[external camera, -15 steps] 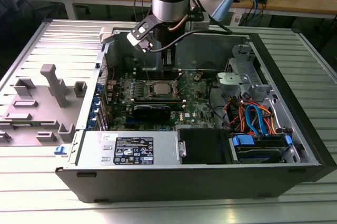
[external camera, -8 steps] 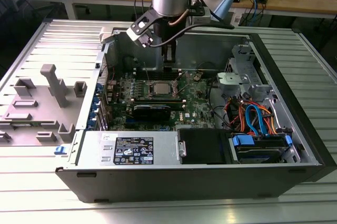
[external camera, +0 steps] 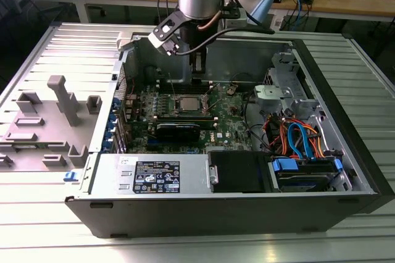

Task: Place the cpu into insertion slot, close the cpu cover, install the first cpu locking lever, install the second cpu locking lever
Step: 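Close the cpu cover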

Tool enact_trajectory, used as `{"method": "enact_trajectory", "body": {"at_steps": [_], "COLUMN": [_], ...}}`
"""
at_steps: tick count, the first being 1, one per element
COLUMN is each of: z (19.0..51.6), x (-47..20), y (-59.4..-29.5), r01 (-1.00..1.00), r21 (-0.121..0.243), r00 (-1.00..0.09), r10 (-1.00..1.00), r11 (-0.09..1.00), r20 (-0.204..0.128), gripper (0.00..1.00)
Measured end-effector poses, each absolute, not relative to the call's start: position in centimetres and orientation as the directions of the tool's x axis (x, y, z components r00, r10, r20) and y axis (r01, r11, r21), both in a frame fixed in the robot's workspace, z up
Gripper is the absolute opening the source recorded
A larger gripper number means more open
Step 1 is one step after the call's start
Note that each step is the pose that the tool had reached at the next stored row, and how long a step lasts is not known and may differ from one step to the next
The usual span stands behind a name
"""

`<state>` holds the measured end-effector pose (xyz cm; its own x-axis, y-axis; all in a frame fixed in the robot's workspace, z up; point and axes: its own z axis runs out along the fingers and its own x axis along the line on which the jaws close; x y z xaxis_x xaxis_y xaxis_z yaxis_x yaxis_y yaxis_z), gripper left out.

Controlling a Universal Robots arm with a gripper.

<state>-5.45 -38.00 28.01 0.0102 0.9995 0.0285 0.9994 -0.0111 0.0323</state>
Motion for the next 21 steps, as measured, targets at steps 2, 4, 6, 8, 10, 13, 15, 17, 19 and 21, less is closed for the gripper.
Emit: {"method": "enact_trajectory", "body": {"at_steps": [2,4,6,8,10,13,15,17,19,21], "z": [28.0,28.0,28.0,28.0,28.0,28.0,28.0,28.0,28.0,28.0], "x": [-5.4,-5.2,-5.0,-4.8,-4.6,-4.6,-4.6,-4.6,-4.4,-4.3], "y": [-38.0,-38.0,-38.0,-38.0,-38.0,-38.0,-38.0,-38.0,-38.0,-38.0], "r01": [0.999,0.999,0.999,0.999,0.999,0.999,0.999,0.999,0.999,0.999], "r21": [0.032,0.032,0.032,0.032,0.032,0.032,0.032,0.032,0.032,0.032], "r00": [0.01,0.01,0.01,0.01,0.01,0.01,0.01,0.01,0.01,0.01], "r10": [1.0,1.0,1.0,1.0,1.0,1.0,1.0,1.0,1.0,1.0], "r11": [-0.011,-0.011,-0.011,-0.011,-0.011,-0.011,-0.011,-0.011,-0.011,-0.011], "r20": [0.028,0.028,0.028,0.028,0.028,0.028,0.028,0.028,0.028,0.028], "gripper": [0.11,0.11,0.11,0.11,0.11,0.11,0.11,0.11,0.11,0.11]}}
